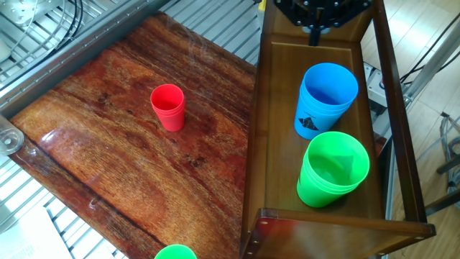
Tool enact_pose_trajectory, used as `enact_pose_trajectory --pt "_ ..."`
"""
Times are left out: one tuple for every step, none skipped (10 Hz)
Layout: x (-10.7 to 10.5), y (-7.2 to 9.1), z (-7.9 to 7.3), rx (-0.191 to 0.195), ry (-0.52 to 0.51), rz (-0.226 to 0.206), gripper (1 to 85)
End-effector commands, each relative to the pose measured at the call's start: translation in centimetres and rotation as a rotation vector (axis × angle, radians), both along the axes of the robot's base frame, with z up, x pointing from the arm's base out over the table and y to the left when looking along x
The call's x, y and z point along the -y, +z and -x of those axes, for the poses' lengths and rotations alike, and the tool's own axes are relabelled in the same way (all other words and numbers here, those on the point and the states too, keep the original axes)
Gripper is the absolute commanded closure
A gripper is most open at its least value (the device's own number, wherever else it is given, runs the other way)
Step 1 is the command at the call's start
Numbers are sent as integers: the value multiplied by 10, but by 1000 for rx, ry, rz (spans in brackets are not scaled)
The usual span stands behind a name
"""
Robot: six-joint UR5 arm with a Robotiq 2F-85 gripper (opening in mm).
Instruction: Take the cups off the shelf and stack them together
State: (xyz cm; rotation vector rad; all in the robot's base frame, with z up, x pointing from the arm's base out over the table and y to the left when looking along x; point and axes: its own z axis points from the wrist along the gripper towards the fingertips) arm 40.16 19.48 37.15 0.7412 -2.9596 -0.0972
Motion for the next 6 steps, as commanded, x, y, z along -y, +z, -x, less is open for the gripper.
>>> enact_pose_trajectory --pt "7 0 -23 91 40 26 843" --pt "1 0 -30 121 55 3 843" --pt "-4 0 -33 134 60 -17 843" --pt "-8 0 -38 151 66 -30 843" --pt "-11 0 -34 138 62 -43 843" --pt "-4 0 -25 102 67 -17 843"
